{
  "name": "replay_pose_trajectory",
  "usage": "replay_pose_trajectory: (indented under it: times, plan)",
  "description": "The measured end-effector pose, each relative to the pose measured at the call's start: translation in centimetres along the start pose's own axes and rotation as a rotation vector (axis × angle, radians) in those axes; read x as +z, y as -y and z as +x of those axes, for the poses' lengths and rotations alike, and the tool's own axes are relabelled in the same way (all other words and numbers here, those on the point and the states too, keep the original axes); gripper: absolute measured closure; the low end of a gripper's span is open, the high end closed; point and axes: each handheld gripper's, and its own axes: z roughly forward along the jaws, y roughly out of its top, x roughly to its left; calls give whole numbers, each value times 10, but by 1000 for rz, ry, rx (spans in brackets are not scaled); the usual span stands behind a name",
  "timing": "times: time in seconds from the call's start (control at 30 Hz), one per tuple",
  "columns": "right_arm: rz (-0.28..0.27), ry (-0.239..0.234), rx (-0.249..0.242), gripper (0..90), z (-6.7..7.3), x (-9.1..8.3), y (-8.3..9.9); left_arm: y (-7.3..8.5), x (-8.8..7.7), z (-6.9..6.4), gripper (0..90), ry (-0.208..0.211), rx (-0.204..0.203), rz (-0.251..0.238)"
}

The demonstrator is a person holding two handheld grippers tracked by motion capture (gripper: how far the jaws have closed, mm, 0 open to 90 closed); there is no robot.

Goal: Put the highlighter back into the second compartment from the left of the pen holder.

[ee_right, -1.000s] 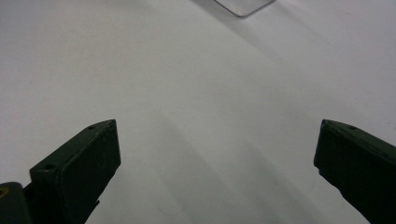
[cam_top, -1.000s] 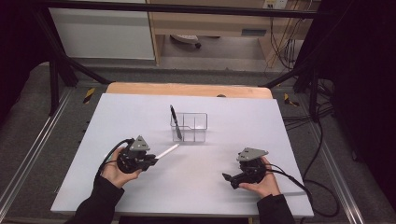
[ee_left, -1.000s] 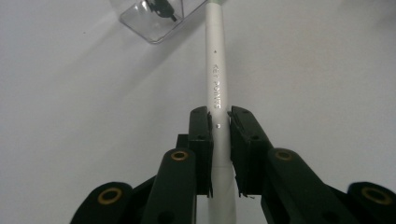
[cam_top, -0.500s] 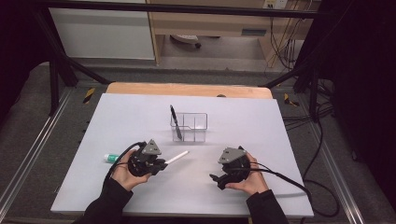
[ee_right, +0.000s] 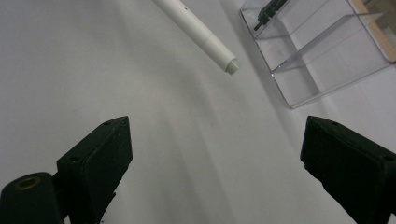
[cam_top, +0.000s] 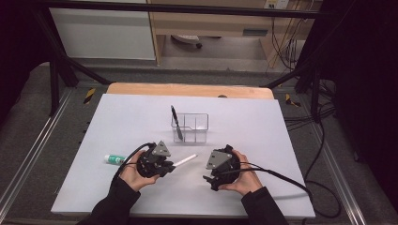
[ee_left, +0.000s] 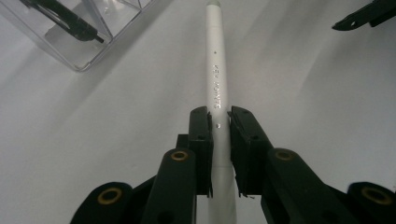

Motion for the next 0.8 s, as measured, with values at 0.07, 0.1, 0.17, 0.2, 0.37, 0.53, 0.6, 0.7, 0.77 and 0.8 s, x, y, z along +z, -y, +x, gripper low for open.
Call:
replay_pose_trajectory:
  times: [0.07, 0.1, 0.17, 0.2, 0.37, 0.53, 0.6, 0.7, 0.77, 0.8]
  plan:
    - [6, -2, -40, 111, 1, 1, -3, -2, 1, -2, 782, 6, 4, 4]
    - [8, -5, -65, 119, 2, 1, -5, -4, 2, -2, 782, 7, 8, 6]
    - [0, -8, -91, 138, 4, 2, -7, -6, 4, -4, 782, 12, 10, 10]
    - [1, -6, -110, 145, 4, 3, -9, -8, 5, -5, 782, 15, 13, 11]
    - [-4, -6, -201, 193, 8, 5, -13, -16, 9, -11, 782, 32, 32, 19]
    - [-29, 4, -260, 244, 10, 5, -14, -26, 12, -20, 782, 41, 55, 23]
    - [-35, 6, -287, 262, 10, 5, -13, -30, 13, -23, 782, 42, 63, 26]
    - [-38, 3, -314, 308, 10, 5, -13, -35, 16, -27, 782, 49, 69, 28]
    - [-34, 4, -330, 335, 11, 4, -13, -38, 18, -30, 782, 53, 74, 33]
    - [-35, 7, -343, 352, 12, 4, -12, -39, 18, -30, 782, 55, 75, 35]
